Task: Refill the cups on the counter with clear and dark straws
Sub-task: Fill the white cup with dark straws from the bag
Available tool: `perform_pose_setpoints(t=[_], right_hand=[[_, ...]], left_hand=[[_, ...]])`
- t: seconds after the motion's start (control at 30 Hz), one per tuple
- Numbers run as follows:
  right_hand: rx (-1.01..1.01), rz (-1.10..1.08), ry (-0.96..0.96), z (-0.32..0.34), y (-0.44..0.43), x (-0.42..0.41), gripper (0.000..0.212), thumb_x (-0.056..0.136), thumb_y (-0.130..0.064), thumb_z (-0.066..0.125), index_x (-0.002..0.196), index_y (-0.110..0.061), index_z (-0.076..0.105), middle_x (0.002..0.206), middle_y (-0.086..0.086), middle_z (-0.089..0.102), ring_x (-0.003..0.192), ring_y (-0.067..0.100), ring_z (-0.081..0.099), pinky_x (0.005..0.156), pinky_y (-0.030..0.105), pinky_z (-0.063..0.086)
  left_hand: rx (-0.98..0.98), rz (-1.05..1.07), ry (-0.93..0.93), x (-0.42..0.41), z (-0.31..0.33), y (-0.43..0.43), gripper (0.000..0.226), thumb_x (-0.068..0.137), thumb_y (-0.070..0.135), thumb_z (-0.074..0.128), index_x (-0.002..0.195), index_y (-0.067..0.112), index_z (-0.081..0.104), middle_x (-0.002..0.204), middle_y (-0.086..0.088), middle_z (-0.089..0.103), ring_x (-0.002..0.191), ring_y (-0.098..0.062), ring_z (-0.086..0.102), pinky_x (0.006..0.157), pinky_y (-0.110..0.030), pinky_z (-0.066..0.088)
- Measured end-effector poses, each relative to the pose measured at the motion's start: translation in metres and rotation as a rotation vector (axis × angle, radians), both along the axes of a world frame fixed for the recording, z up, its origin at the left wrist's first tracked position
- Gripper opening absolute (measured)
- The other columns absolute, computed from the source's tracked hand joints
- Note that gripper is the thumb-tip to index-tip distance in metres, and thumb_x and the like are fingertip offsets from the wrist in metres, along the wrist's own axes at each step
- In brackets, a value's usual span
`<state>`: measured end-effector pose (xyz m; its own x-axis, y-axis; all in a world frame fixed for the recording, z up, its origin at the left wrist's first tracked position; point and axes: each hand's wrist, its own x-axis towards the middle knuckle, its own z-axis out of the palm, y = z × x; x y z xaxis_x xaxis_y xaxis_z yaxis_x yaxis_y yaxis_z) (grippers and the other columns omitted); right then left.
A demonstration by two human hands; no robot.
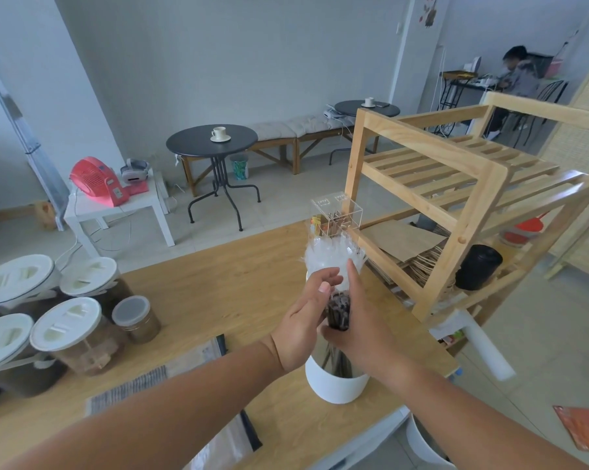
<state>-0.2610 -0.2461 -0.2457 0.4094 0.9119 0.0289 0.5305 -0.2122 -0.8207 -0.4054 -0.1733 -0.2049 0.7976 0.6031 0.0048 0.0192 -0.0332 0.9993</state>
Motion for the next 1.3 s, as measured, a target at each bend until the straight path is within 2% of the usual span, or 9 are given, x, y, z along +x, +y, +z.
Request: perform_pose_setpoints(t=[0.13, 0.27, 0.4, 0.53, 0.7, 0.83, 0.97, 1.13, 1.3], right_hand=[[-0.007, 0.051, 0.016, 0.005, -0.011, -0.005, 0.148, 0.077, -0.036, 0.096, 0.148, -0.072, -0.028, 0.134, -0.068, 0.018, 0.121, -0.024, 0.041, 0.093, 0.018, 0.045], [0.011, 0.055, 0.015, 0.023, -0.022, -0.008, 0.16, 0.062, -0.047, 0.103, 0.147, -0.071, -0.031, 0.163, -0.02, 0.037, 0.147, 0.009, 0.044, 0.117, 0.044, 0.043], [0.065, 0.09, -0.105, 0.039, -0.037, -0.006, 0.158, 0.056, -0.067, 0.098, 0.151, -0.067, -0.028, 0.175, -0.022, 0.011, 0.16, 0.003, 0.018, 0.124, 0.04, 0.024], [0.312, 0.109, -0.445, 0.043, -0.041, -0.022, 0.123, 0.073, -0.08, 0.079, 0.166, -0.046, 0.007, 0.17, -0.015, 0.018, 0.158, 0.003, 0.016, 0.124, 0.027, 0.02], [0.732, 0.33, -0.593, 0.01, -0.034, -0.077, 0.055, 0.092, -0.042, 0.08, 0.134, -0.014, 0.059, 0.121, 0.006, 0.058, 0.112, 0.023, 0.057, 0.102, 0.036, 0.045], [0.287, 0.525, -0.282, -0.035, -0.014, -0.121, 0.018, 0.102, -0.029, 0.066, 0.12, -0.027, 0.064, 0.091, -0.009, 0.063, 0.078, 0.009, 0.059, 0.069, 0.03, 0.054], [-0.313, 0.364, -0.16, -0.087, 0.03, -0.142, 0.026, 0.107, -0.033, 0.045, 0.123, -0.027, 0.064, 0.104, -0.005, 0.07, 0.094, 0.013, 0.067, 0.089, 0.04, 0.059], [-0.278, 0.31, -0.46, -0.124, 0.073, -0.137, 0.04, 0.108, -0.021, 0.045, 0.143, -0.032, 0.061, 0.143, -0.006, 0.058, 0.114, 0.022, 0.067, 0.096, 0.042, 0.058], [-0.097, 0.373, -0.559, -0.13, 0.089, -0.139, 0.026, 0.099, -0.032, 0.072, 0.125, -0.032, 0.073, 0.105, -0.01, 0.049, 0.09, 0.013, 0.051, 0.072, 0.025, 0.044]], left_hand=[[0.071, 0.058, 0.062, -0.005, -0.007, 0.007, 0.053, 0.099, 0.059, 0.034, 0.143, 0.034, 0.049, 0.142, 0.013, 0.058, 0.138, -0.003, 0.048, 0.122, -0.039, 0.034], [0.214, 0.184, 0.118, -0.024, -0.014, 0.024, 0.047, 0.102, 0.053, 0.036, 0.136, 0.027, 0.056, 0.124, 0.013, 0.066, 0.12, -0.003, 0.06, 0.109, -0.038, 0.048], [0.153, 0.3, 0.2, -0.05, -0.032, 0.053, 0.026, 0.111, 0.029, 0.04, 0.13, 0.024, 0.056, 0.123, 0.011, 0.067, 0.116, -0.007, 0.065, 0.104, -0.039, 0.053], [0.073, 0.365, 0.227, -0.072, -0.048, 0.074, 0.024, 0.111, 0.018, 0.037, 0.122, 0.025, 0.057, 0.12, 0.001, 0.07, 0.111, -0.015, 0.07, 0.098, -0.035, 0.057], [0.14, 0.448, 0.453, -0.103, -0.06, 0.104, 0.026, 0.105, 0.019, 0.04, 0.103, 0.036, 0.059, 0.103, 0.006, 0.071, 0.093, -0.016, 0.071, 0.076, -0.031, 0.058], [0.306, 0.293, 0.967, -0.143, -0.079, 0.129, 0.027, 0.094, 0.02, 0.047, 0.116, 0.03, 0.06, 0.112, 0.001, 0.063, 0.09, -0.015, 0.064, 0.066, -0.028, 0.055], [0.5, 0.07, 1.354, -0.166, -0.102, 0.135, 0.056, 0.09, 0.018, 0.057, 0.143, 0.032, 0.043, 0.133, -0.005, 0.048, 0.123, -0.032, 0.053, 0.095, -0.045, 0.052], [0.573, 0.109, 1.311, -0.177, -0.119, 0.14, 0.047, 0.088, 0.014, 0.068, 0.132, 0.019, 0.051, 0.123, -0.004, 0.049, 0.111, -0.032, 0.06, 0.087, -0.046, 0.055], [0.495, 0.223, 1.236, -0.181, -0.125, 0.146, 0.036, 0.09, 0.006, 0.061, 0.123, 0.021, 0.061, 0.113, 0.0, 0.058, 0.099, -0.024, 0.062, 0.077, -0.035, 0.053]])
